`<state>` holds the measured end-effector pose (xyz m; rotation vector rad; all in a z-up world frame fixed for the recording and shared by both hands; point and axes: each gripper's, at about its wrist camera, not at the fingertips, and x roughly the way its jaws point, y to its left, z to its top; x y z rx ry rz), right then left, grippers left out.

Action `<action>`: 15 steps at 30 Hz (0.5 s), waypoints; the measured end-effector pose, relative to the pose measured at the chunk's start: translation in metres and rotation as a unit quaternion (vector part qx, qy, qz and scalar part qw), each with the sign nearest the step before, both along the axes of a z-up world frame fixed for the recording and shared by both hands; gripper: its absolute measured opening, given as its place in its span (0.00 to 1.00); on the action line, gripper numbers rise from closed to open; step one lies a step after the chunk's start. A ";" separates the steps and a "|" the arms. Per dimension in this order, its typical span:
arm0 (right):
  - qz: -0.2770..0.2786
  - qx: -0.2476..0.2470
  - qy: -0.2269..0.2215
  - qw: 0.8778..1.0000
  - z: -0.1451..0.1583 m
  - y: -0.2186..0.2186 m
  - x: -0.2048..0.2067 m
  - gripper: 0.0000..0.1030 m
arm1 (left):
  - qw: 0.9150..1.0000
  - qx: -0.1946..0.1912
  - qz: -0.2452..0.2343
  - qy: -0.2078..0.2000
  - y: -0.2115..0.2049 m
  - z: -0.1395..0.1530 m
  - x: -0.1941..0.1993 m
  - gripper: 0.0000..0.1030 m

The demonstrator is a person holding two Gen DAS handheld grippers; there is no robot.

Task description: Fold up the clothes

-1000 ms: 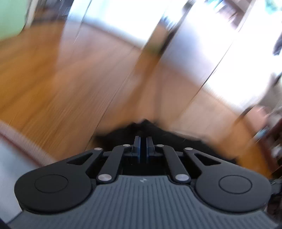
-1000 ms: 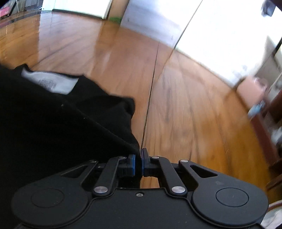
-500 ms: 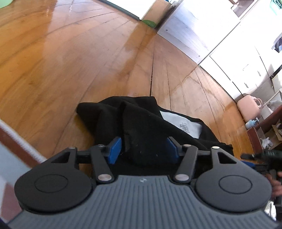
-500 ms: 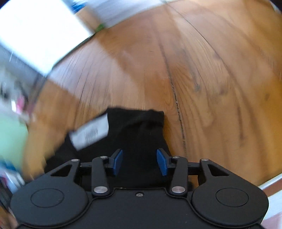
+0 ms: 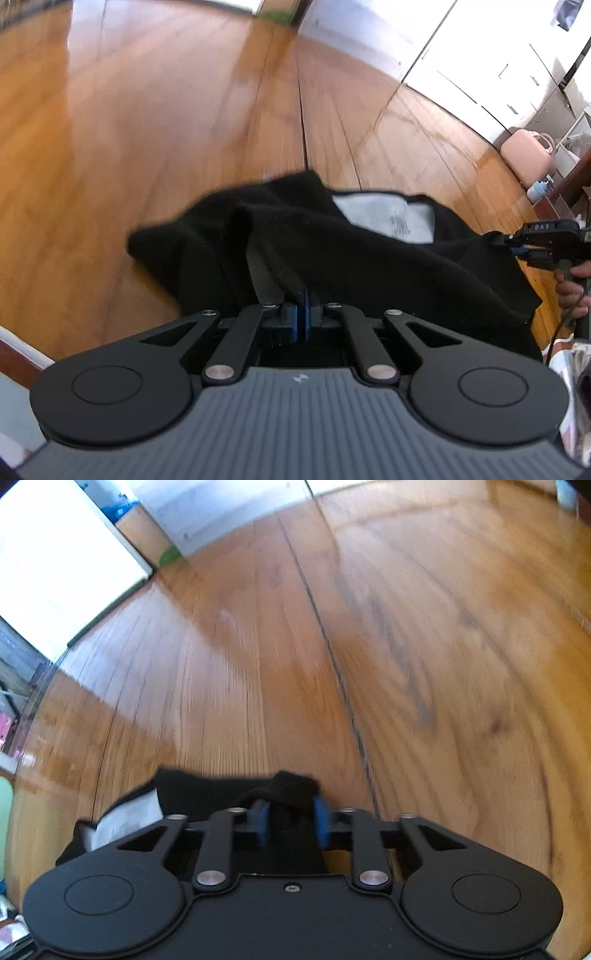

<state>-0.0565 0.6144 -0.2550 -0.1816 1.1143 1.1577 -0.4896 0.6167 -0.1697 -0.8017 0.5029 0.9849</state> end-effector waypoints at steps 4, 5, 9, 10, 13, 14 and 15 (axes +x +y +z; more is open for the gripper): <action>-0.017 0.020 -0.036 0.999 0.012 0.003 0.004 0.15 | 0.999 -0.008 0.027 0.021 -0.007 0.014 -0.019 0.03; -0.008 0.014 -0.042 0.999 0.014 0.006 0.006 0.15 | 0.999 -0.029 0.035 0.010 -0.006 0.009 -0.026 0.03; 0.004 0.002 -0.061 0.998 0.023 0.016 0.014 0.15 | 0.993 -0.095 0.045 -0.049 -0.005 -0.004 -0.046 0.03; 0.008 -0.004 -0.068 0.998 0.024 0.019 0.014 0.15 | 0.992 -0.103 0.040 -0.062 -0.006 -0.003 -0.048 0.03; 0.031 -0.021 -0.099 0.994 0.026 0.022 0.002 0.21 | 0.982 -0.136 0.010 -0.129 -0.012 0.000 -0.051 0.03; 0.040 -0.021 -0.101 0.994 0.027 0.020 -0.001 0.23 | 0.979 -0.150 0.007 -0.139 -0.013 -0.003 -0.051 0.03; 0.045 -0.015 -0.091 0.995 0.028 0.018 0.000 0.28 | 0.978 -0.160 0.008 -0.136 -0.013 -0.007 -0.051 0.03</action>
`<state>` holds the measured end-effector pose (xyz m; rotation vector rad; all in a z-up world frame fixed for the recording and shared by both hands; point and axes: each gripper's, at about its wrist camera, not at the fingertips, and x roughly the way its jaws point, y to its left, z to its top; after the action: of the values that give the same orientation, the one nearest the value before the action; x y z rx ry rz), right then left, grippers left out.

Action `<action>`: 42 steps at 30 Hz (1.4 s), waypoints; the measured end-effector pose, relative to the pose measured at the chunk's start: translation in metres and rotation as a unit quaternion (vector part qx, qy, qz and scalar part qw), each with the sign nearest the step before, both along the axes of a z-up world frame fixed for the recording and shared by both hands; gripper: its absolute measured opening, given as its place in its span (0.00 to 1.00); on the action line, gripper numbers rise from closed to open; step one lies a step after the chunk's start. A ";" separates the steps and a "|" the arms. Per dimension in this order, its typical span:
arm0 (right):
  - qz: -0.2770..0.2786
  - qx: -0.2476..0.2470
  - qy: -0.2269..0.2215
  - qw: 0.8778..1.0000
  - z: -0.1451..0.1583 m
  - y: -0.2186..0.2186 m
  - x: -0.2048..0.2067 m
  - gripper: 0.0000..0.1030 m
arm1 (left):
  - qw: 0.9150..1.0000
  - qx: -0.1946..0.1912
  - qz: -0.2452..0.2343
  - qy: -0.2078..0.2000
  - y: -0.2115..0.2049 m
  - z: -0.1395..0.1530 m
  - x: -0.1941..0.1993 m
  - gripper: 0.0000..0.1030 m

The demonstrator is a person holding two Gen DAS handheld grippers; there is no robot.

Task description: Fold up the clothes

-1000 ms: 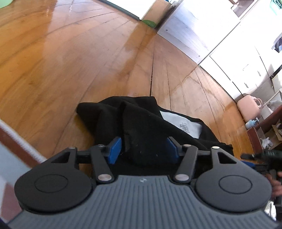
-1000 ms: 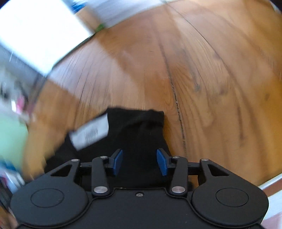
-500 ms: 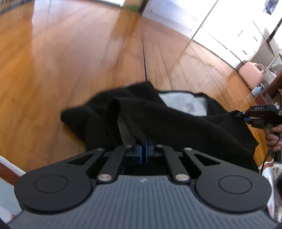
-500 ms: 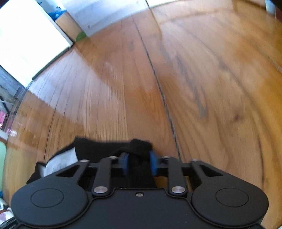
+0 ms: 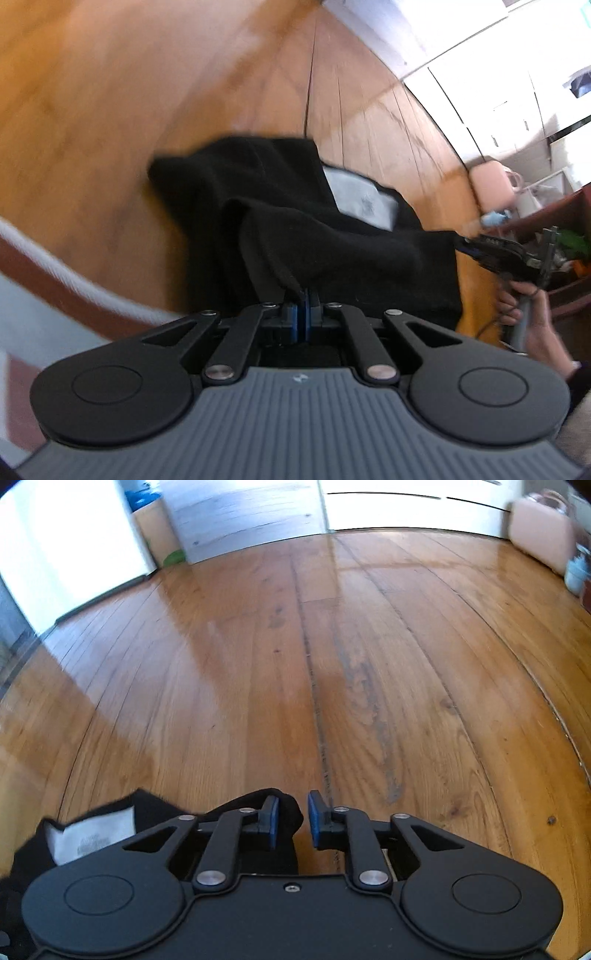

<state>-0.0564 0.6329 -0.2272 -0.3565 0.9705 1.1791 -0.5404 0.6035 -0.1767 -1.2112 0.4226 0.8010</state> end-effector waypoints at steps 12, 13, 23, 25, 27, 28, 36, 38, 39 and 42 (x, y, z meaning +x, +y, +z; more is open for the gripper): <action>-0.060 -0.024 -0.081 0.995 0.010 -0.004 -0.003 0.37 | 0.998 0.016 -0.037 0.041 -0.008 0.011 0.014 0.06; -0.024 -0.021 -0.091 0.995 0.011 -0.007 -0.016 0.37 | 0.999 -0.014 -0.047 0.005 -0.006 0.004 0.011 0.08; 0.252 -0.050 -0.111 0.960 -0.014 -0.022 -0.133 0.45 | 0.987 0.103 -0.046 0.110 -0.015 0.029 0.022 0.48; 0.269 -0.060 -0.124 0.953 -0.020 -0.028 -0.140 0.47 | 0.987 0.103 -0.028 0.119 -0.011 0.026 0.016 0.51; 0.274 -0.054 -0.126 0.952 -0.022 -0.036 -0.140 0.51 | 0.989 0.093 -0.021 0.115 -0.006 0.019 0.011 0.51; 0.271 -0.055 -0.120 0.953 -0.022 -0.038 -0.138 0.55 | 0.989 0.094 -0.019 0.113 -0.001 0.014 0.013 0.51; 0.243 -0.054 -0.128 0.960 -0.027 -0.051 -0.139 0.70 | 0.964 0.209 -0.030 0.163 0.000 0.029 0.044 0.02; 0.240 -0.053 -0.126 0.961 -0.027 -0.053 -0.139 0.70 | 0.956 0.245 0.002 0.162 -0.003 0.044 0.031 0.02; 0.240 -0.054 -0.126 0.961 -0.027 -0.053 -0.139 0.70 | 0.954 0.253 0.020 0.157 -0.003 0.050 0.023 0.02; 0.243 -0.057 -0.123 0.961 -0.026 -0.055 -0.139 0.70 | 0.962 0.231 0.050 0.138 0.004 0.051 0.006 0.02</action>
<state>-0.1955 0.5778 -0.2531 -0.8497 0.7514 1.4797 -0.5342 0.6075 -0.1252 -0.6910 0.3732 1.0928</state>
